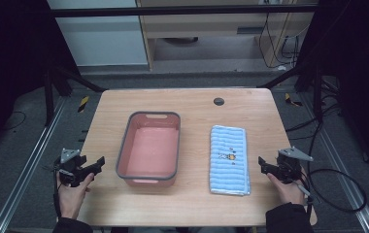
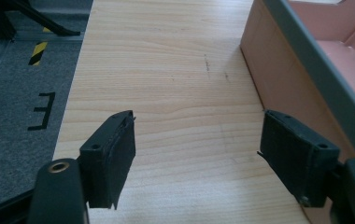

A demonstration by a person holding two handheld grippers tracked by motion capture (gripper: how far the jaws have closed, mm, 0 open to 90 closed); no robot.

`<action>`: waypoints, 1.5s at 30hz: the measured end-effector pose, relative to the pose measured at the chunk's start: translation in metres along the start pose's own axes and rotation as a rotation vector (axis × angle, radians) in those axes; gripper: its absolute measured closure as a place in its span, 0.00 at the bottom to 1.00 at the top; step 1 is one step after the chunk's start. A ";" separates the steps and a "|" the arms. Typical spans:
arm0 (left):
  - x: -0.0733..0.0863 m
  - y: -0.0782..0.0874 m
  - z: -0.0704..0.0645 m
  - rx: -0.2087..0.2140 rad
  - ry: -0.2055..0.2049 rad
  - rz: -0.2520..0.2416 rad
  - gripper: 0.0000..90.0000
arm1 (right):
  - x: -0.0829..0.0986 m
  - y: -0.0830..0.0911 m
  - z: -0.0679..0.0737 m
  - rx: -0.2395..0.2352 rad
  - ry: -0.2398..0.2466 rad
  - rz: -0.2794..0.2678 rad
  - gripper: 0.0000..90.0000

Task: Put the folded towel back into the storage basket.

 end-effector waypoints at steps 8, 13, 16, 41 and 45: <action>-0.014 0.016 -0.014 0.015 -0.009 -0.052 0.39 | -0.021 0.012 0.014 -0.057 -0.048 -0.048 0.24; -0.023 0.025 -0.032 0.054 -0.024 -0.070 0.40 | -0.031 0.021 0.022 -0.084 -0.045 -0.064 0.29; -0.027 0.026 -0.043 0.083 -0.031 -0.072 0.38 | -0.034 0.022 0.022 -0.076 -0.030 -0.075 0.29; -0.042 -0.002 -0.176 0.249 -0.174 -0.087 0.30 | -0.084 0.016 0.030 -0.085 0.016 -0.137 0.39; -0.040 -0.005 -0.193 0.269 -0.193 -0.078 0.30 | -0.087 0.013 0.030 -0.086 0.008 -0.144 0.41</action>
Point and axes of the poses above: each handheld gripper's, and its own axes: y roughly backward along the jaws, x roughly out of its underside, z roughly to its left, the point moved 6 cm from there along -y, roughly forward along the jaws, and after that the axes turned 9 degrees about -z, right-handed, at the moved point
